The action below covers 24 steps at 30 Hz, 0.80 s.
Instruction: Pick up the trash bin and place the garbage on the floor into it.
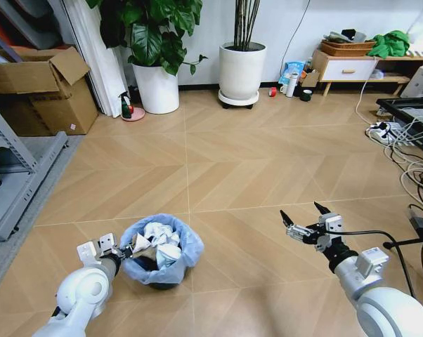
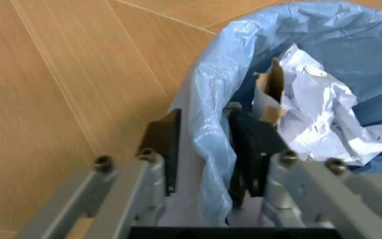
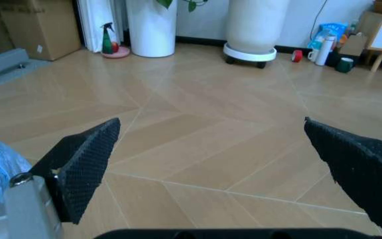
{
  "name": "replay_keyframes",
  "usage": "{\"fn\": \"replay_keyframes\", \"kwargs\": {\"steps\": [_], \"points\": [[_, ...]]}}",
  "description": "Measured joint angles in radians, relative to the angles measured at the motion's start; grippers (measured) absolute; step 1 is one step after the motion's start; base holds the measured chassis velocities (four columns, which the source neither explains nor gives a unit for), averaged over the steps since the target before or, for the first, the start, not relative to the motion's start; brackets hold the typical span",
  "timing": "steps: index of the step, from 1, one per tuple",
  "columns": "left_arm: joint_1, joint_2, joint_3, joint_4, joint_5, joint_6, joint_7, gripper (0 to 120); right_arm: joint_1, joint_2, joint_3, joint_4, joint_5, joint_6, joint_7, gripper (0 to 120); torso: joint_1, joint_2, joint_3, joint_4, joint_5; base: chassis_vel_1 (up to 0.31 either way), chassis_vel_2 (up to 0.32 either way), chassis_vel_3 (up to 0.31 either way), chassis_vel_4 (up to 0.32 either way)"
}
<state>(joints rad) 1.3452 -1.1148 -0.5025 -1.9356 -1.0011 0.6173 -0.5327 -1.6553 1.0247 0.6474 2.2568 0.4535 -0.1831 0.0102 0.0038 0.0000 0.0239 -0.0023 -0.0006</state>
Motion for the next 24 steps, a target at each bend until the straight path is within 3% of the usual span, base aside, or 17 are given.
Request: {"fn": "replay_keyframes", "kwargs": {"steps": [7,12,16,24], "points": [[0.01,0.001,-0.013,-0.009,0.002,0.0,-0.002,59,0.0,0.0,0.005,0.003,0.005,-0.001,0.002,100,0.0,0.0,0.0,0.0,-0.0001,0.0,0.0,0.0,0.0],[0.016,0.003,-0.028,-0.017,0.005,0.002,-0.003,72,0.009,-0.003,0.008,0.007,0.015,-0.009,0.004,100,0.0,0.0,0.0,0.0,-0.0001,0.0,0.0,0.0,0.0],[0.03,0.002,-0.053,-0.036,0.02,-0.004,0.001,93,0.02,-0.008,0.013,0.014,0.026,-0.025,0.015,100,0.0,0.0,0.0,0.0,-0.0001,0.0,0.0,0.0,0.0],[0.058,-0.01,-0.096,-0.095,0.104,-0.047,-0.005,110,0.021,-0.009,0.027,0.042,0.038,-0.069,0.029,100,0.0,0.0,0.0,0.0,-0.0002,0.0,0.0,0.0,0.0]]}}
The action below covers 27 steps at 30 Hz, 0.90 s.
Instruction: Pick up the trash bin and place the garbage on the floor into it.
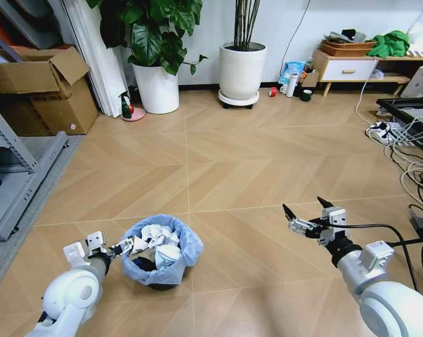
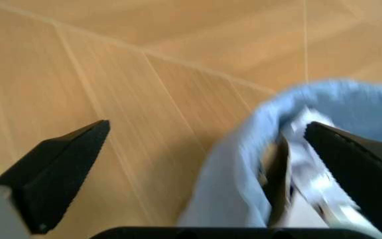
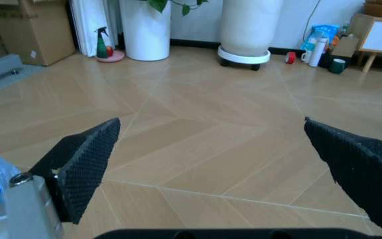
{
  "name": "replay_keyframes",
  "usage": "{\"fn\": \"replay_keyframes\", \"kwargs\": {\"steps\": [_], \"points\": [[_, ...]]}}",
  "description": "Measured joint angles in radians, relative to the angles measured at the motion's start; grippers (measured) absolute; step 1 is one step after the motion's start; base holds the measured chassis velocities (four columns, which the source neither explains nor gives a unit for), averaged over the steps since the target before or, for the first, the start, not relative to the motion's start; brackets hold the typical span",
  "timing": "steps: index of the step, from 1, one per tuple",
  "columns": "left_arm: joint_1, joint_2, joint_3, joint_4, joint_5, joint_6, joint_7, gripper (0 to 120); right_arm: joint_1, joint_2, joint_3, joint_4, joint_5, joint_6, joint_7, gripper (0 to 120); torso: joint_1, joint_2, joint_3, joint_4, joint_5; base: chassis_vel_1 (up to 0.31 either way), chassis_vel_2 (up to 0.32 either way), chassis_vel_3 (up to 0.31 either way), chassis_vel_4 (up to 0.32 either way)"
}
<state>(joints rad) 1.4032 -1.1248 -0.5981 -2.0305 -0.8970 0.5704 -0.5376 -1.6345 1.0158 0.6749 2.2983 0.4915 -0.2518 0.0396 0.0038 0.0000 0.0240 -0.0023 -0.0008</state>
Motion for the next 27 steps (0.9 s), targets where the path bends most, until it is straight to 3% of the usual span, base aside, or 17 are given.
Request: {"fn": "replay_keyframes", "kwargs": {"steps": [5,9,12,14,15,19,20,24,27], "points": [[0.028,-0.015,-0.039,-0.061,0.048,-0.039,-0.014,114,-0.004,0.002,0.005,0.013,0.002,-0.013,0.006,100,0.0,0.0,0.0,0.0,0.0,0.0,0.0,0.0,0.0],[0.067,-0.027,-0.073,-0.173,0.129,-0.155,-0.014,114,-0.011,0.008,0.014,0.02,0.002,-0.015,0.009,100,0.0,0.0,0.0,0.0,0.0,0.0,0.0,0.0,0.0],[0.085,-0.037,-0.083,-0.228,0.176,-0.193,-0.003,113,-0.012,0.014,0.025,0.023,0.005,-0.017,0.01,100,0.0,0.0,0.0,0.0,0.0003,0.0,0.0,0.0,0.0],[0.115,-0.071,-0.105,-0.284,0.326,-0.223,0.044,109,-0.015,0.022,0.036,0.027,0.009,-0.024,0.013,100,0.0,0.0,0.0,0.0,0.0003,0.0,0.0,0.0,0.0],[0.115,-0.071,-0.105,-0.284,0.326,-0.223,0.044,109,-0.015,0.022,0.036,0.027,0.009,-0.024,0.013,100,0.0,0.0,0.0,0.0,0.0003,0.0,0.0,0.0,0.0],[0.176,-0.149,-0.121,-0.332,0.592,-0.274,0.14,102,-0.027,0.022,0.045,0.038,0.017,-0.04,0.019,100,0.0,0.0,0.0,0.0001,0.0,0.0,0.0,0.0,0.0],[0.176,-0.149,-0.121,-0.332,0.592,-0.274,0.14,102,-0.027,0.022,0.045,0.038,0.017,-0.04,0.019,100,0.0,0.0,0.0,0.0001,0.0,0.0,0.0,0.0,0.0],[0.238,-0.263,-0.083,-0.373,0.756,-0.301,0.181,100,-0.038,0.017,0.054,0.047,0.025,-0.045,0.019,100,0.0,0.0,0.0,0.0001,0.0001,0.0,0.0,0.0,0.0],[0.251,-0.305,-0.064,-0.38,0.797,-0.307,0.189,100,-0.044,0.017,0.055,0.047,0.027,-0.045,0.019,100,0.0,0.0,0.0,0.0002,0.0002,0.0,0.0,0.0,0.0]]}}
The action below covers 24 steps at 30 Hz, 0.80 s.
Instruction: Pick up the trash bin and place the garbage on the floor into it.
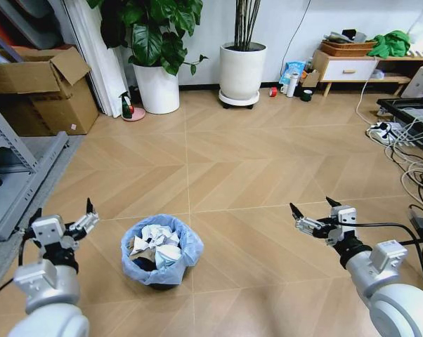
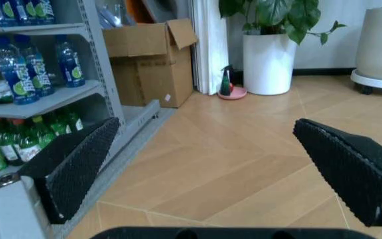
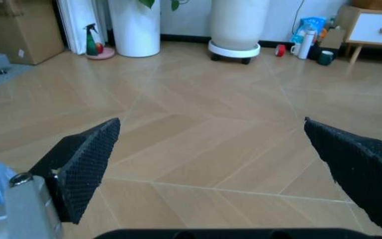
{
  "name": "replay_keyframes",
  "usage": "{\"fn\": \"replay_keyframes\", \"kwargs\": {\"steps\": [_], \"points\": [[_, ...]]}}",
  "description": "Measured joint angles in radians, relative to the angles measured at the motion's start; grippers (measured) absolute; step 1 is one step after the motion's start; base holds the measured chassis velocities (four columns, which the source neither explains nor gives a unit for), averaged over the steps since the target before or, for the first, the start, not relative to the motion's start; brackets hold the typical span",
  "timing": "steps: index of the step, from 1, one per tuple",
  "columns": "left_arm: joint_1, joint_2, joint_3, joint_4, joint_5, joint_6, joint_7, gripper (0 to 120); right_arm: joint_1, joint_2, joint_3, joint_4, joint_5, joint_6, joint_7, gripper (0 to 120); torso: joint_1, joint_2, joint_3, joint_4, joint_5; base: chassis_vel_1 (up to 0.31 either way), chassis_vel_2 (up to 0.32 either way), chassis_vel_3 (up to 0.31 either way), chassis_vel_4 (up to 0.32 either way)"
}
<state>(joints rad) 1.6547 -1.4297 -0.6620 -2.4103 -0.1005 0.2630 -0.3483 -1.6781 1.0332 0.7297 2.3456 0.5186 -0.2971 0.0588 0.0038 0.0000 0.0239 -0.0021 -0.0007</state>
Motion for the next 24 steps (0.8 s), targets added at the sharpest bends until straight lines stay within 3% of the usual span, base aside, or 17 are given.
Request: {"fn": "replay_keyframes", "kwargs": {"steps": [5,24], "points": [[-0.003,-0.023,0.01,0.003,0.019,-0.004,0.001,100,-0.002,-0.004,-0.006,0.001,0.0,0.0,-0.001,100,0.0,0.0,0.0,-0.0002,0.0001,0.0,0.0,0.0,0.0],[-0.036,0.002,0.03,0.066,0.007,0.002,-0.002,100,0.05,-0.015,-0.028,-0.053,-0.005,0.019,-0.01,100,0.0,0.0,0.0,-0.0003,0.0004,-0.099,-0.095,0.094,0.097]]}}
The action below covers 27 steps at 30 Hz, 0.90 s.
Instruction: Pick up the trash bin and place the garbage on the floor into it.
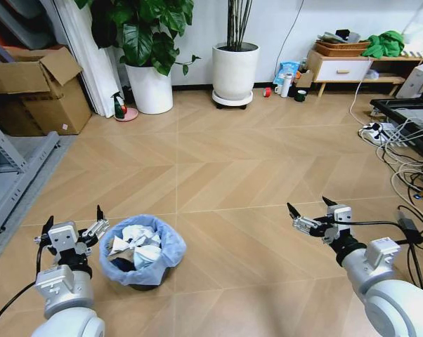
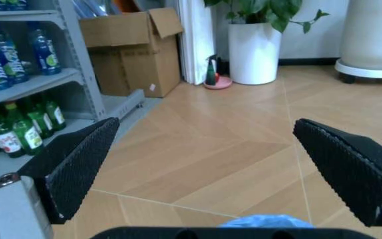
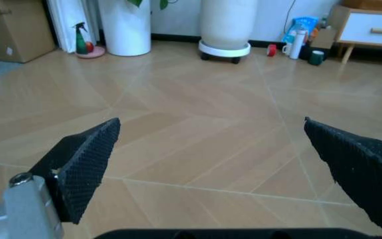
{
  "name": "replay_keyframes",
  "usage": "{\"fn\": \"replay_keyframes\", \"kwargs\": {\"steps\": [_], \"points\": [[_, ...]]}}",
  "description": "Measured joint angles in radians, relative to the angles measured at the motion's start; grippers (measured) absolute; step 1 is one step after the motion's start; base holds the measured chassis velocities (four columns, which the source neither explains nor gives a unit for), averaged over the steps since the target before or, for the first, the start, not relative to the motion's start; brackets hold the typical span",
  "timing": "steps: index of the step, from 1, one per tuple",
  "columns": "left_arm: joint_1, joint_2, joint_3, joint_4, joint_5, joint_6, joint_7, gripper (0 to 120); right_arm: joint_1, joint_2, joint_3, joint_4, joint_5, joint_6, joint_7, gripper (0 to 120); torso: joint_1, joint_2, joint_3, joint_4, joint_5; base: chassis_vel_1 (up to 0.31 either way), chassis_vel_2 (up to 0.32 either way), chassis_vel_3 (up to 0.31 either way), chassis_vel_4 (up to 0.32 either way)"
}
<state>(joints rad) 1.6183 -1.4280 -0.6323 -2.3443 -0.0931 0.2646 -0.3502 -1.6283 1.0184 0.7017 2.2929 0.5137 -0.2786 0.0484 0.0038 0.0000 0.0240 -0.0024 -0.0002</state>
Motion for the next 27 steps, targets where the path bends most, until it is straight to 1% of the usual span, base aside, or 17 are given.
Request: {"fn": "replay_keyframes", "kwargs": {"steps": [1,4,7,9,16,21,25,27], "points": [[-0.003,0.005,0.0,0.004,-0.004,0.0,0.0,100,0.005,-0.001,0.001,-0.002,0.0,0.001,0.0,100,0.0,0.0,0.0,0.0,-0.0008,0.0,0.0,0.0,0.0],[-0.005,0.02,0.002,0.008,-0.017,0.002,0.0,100,0.016,-0.002,0.003,-0.007,0.0,0.002,0.001,100,0.0,0.0,0.0,0.0001,-0.0004,0.0,0.0,0.0,0.0],[-0.002,0.032,0.005,0.006,-0.031,0.01,0.001,100,0.023,0.006,0.006,-0.009,-0.001,0.003,0.003,100,0.0,0.0,0.0,0.0002,-0.001,0.0,0.0,0.0,0.0],[0.003,0.041,0.005,0.002,-0.04,0.015,0.001,100,0.025,0.02,0.014,-0.01,-0.002,0.005,0.004,100,0.0,0.0,0.0,0.0002,-0.0005,0.0,0.0,0.0,0.0],[0.011,0.052,0.008,0.001,-0.046,0.019,0.0,100,0.011,0.067,0.042,-0.007,-0.012,0.008,0.003,100,0.0,0.0,0.0,-0.0001,-0.0006,0.0,0.0,0.0,0.0],[0.018,0.062,0.02,0.002,-0.052,0.023,0.001,100,0.011,0.09,0.056,-0.007,-0.015,0.013,0.003,100,0.0,0.0,0.0,0.0001,-0.0005,0.0,0.0,0.0,0.0],[0.018,0.069,0.02,0.004,-0.055,0.02,0.001,100,0.011,0.099,0.062,-0.005,-0.016,0.014,0.003,100,0.0,0.0,0.0,0.0003,-0.0005,0.0,0.0,0.0,0.0],[0.019,0.079,0.025,0.011,-0.067,-0.003,-0.005,100,0.01,0.112,0.07,-0.002,-0.019,0.015,0.003,100,0.0,0.0,0.0,0.0004,-0.0006,0.0,0.0,0.0,0.0]]}}
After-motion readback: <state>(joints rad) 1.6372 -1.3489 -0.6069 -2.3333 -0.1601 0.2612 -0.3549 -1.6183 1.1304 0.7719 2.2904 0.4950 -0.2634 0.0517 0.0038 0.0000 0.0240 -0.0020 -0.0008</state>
